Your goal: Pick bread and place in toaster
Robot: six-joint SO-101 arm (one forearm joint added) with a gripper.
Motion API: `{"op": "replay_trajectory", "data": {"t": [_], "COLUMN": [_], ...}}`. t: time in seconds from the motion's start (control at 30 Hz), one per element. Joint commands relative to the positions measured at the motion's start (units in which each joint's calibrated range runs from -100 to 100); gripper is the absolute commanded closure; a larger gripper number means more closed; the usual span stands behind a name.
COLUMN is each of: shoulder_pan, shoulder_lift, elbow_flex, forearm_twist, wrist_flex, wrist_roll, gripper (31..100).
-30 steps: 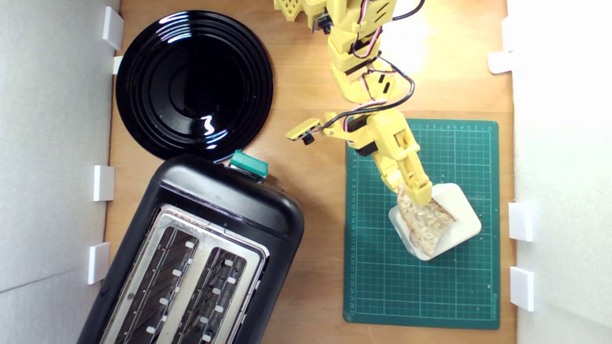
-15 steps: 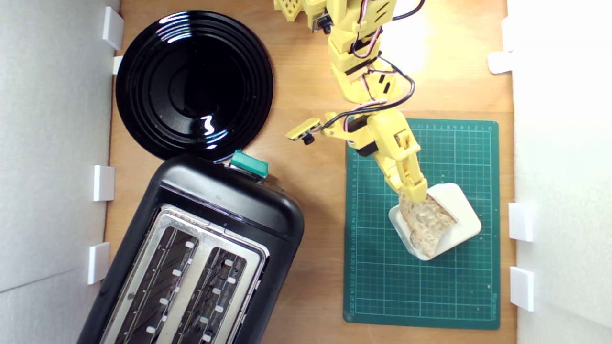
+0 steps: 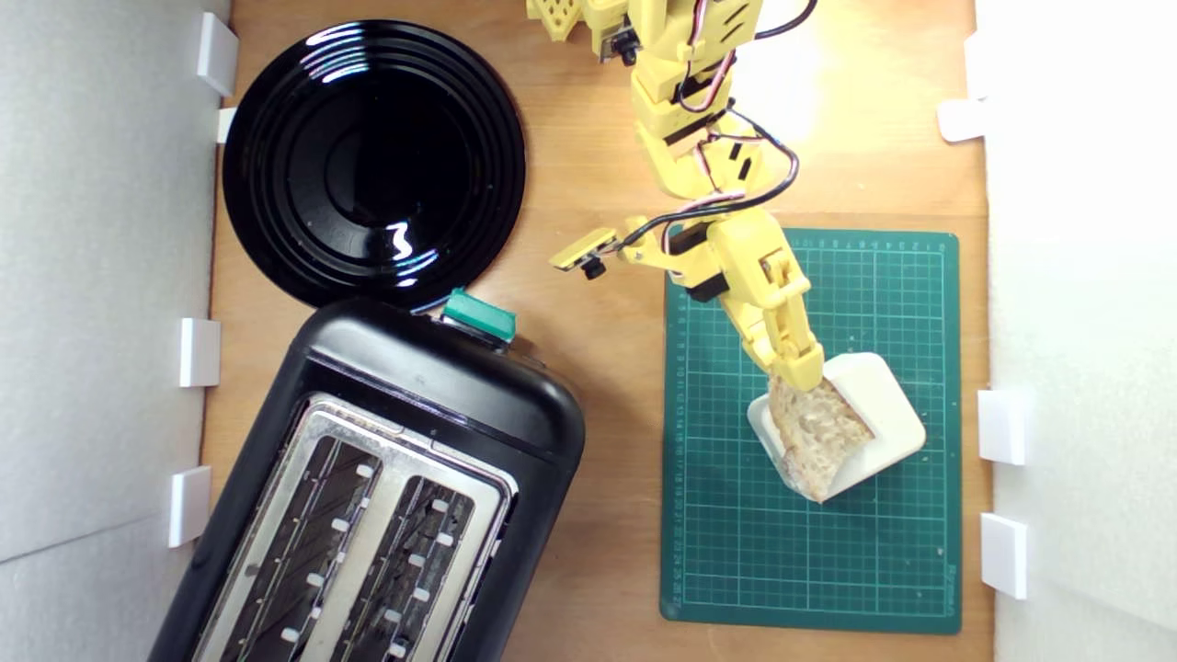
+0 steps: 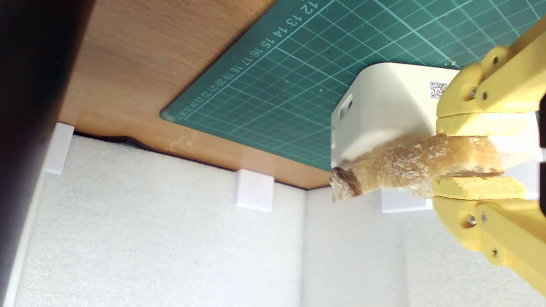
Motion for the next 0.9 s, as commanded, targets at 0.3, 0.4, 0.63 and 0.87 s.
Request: {"op": "replay_trajectory", "data": {"t": [0.3,0.4,0.63,0.87], "shoulder_pan": [-0.2,-0.2,0.0,0.7], "shoulder_lift": [-1.7,-1.7,-6.1,-14.6], "elbow_flex": [-1.4,-1.4,-1.4,-1.5], "forearm_twist": [-0.5,-0.5,-0.5,-0.5], "wrist_flex": [-1.3,-1.3,-1.2,-0.8], "wrist_roll": [-0.3,-0.3,0.2,0.2], "gripper": [80.2,80.2,80.1,80.2]}}
